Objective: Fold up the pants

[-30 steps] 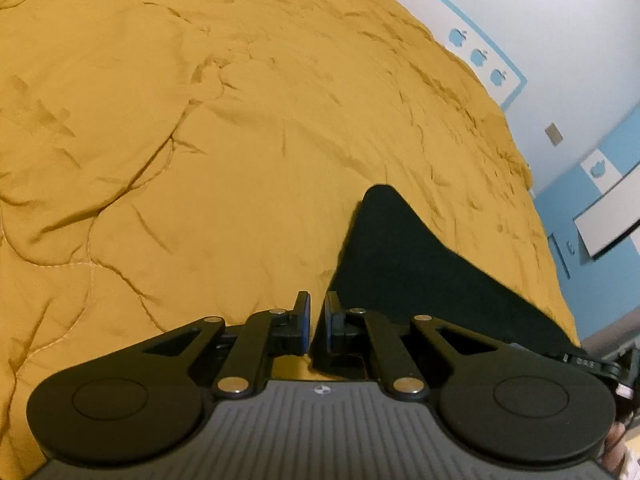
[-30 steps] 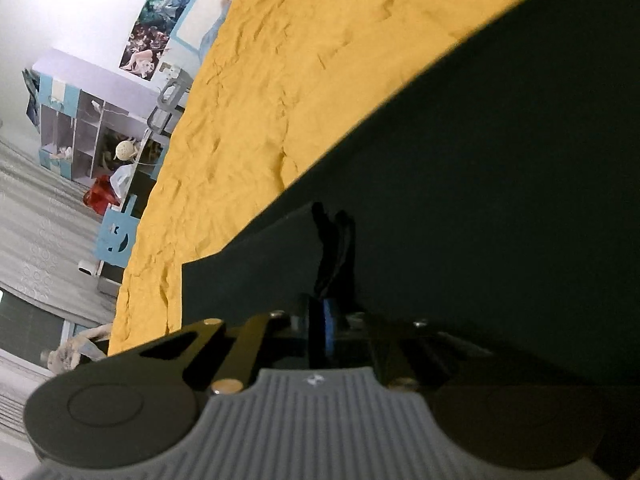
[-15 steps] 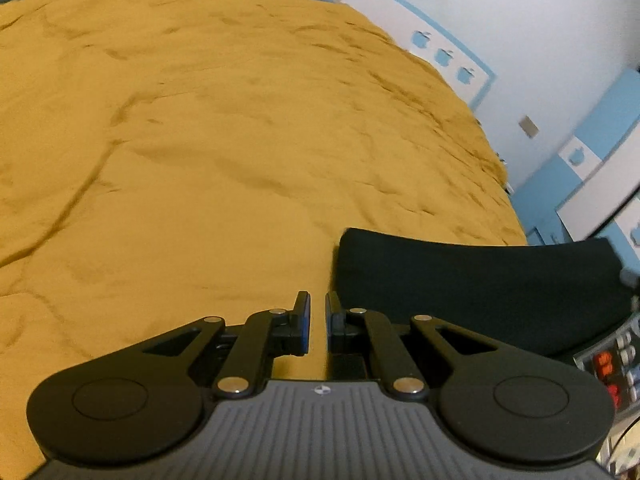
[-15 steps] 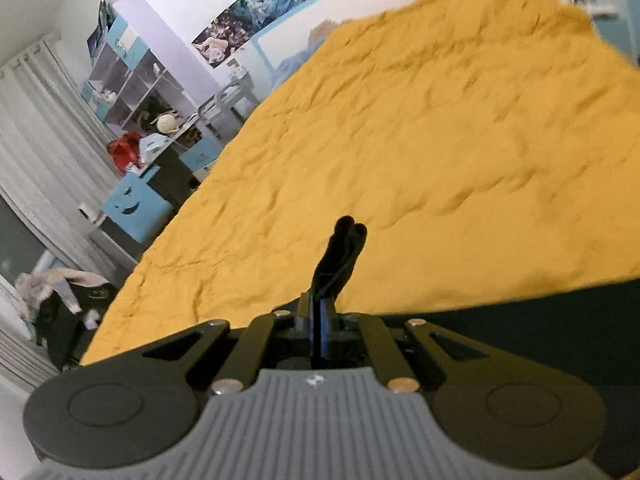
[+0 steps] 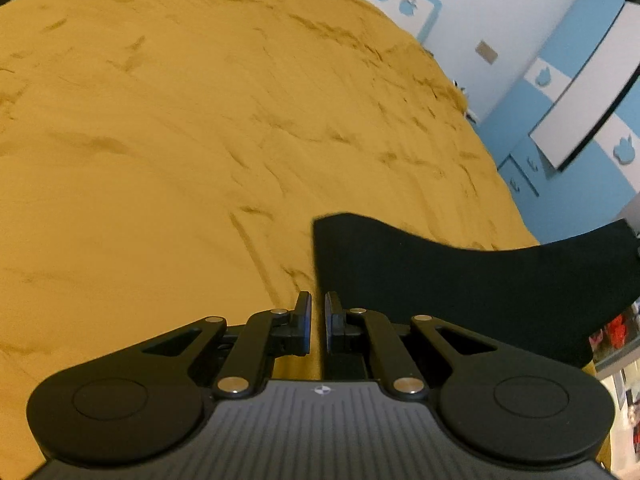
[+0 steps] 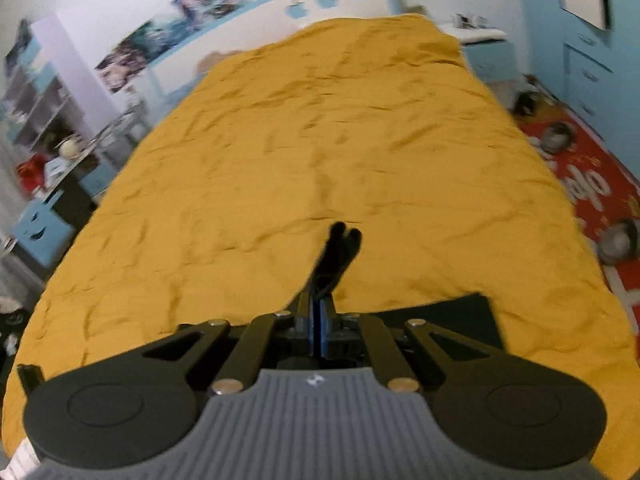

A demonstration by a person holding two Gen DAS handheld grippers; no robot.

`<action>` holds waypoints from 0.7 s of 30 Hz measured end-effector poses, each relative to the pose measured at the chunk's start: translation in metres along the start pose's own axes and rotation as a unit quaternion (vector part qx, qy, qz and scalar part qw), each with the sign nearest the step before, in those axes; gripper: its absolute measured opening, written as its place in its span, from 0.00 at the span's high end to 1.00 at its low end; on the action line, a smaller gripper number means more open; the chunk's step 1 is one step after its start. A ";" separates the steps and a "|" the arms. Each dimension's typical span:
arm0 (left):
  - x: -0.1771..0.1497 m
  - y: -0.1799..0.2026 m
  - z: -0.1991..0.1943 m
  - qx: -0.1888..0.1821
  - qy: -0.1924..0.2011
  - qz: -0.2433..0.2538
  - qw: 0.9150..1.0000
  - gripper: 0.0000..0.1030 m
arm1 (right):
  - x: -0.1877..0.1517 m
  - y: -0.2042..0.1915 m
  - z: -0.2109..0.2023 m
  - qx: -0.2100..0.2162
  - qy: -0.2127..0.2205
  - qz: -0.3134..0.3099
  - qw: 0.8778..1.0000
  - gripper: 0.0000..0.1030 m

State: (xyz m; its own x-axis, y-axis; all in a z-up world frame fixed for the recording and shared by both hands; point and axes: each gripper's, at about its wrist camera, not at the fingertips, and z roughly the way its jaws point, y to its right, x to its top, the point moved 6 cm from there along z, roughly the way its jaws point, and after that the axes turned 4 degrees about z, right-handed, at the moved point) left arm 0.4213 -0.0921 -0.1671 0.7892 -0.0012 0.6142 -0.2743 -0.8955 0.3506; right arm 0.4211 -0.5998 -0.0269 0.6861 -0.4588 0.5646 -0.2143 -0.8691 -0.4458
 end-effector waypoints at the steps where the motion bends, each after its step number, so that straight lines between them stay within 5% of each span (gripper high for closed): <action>1: -0.002 0.005 0.004 -0.001 -0.003 0.002 1.000 0.94 | -0.003 0.015 0.006 -0.007 -0.003 0.007 1.000 1.00; 8: -0.015 0.017 0.021 0.010 -0.019 0.010 1.000 0.94 | -0.024 0.071 0.055 -0.042 -0.023 0.021 0.999 1.00; 13: -0.009 0.017 0.018 0.011 -0.012 0.008 1.000 0.94 | -0.009 0.050 0.035 0.007 -0.005 -0.015 1.000 1.00; 18: -0.011 0.016 0.022 0.014 -0.021 0.008 1.000 0.94 | -0.026 0.096 0.075 -0.080 -0.058 -0.018 0.995 1.00; 21: -0.014 0.015 0.023 0.016 -0.026 0.011 0.999 0.94 | -0.028 0.110 0.081 -0.089 -0.059 -0.005 0.994 1.00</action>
State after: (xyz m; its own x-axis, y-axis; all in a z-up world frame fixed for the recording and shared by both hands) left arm 0.4186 -0.1158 -0.1865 0.8102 -0.0441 0.5845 -0.2757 -0.9087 0.3136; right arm 0.4349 -0.6675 -0.1482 0.7632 -0.4346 0.4781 -0.3203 -0.8972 -0.3042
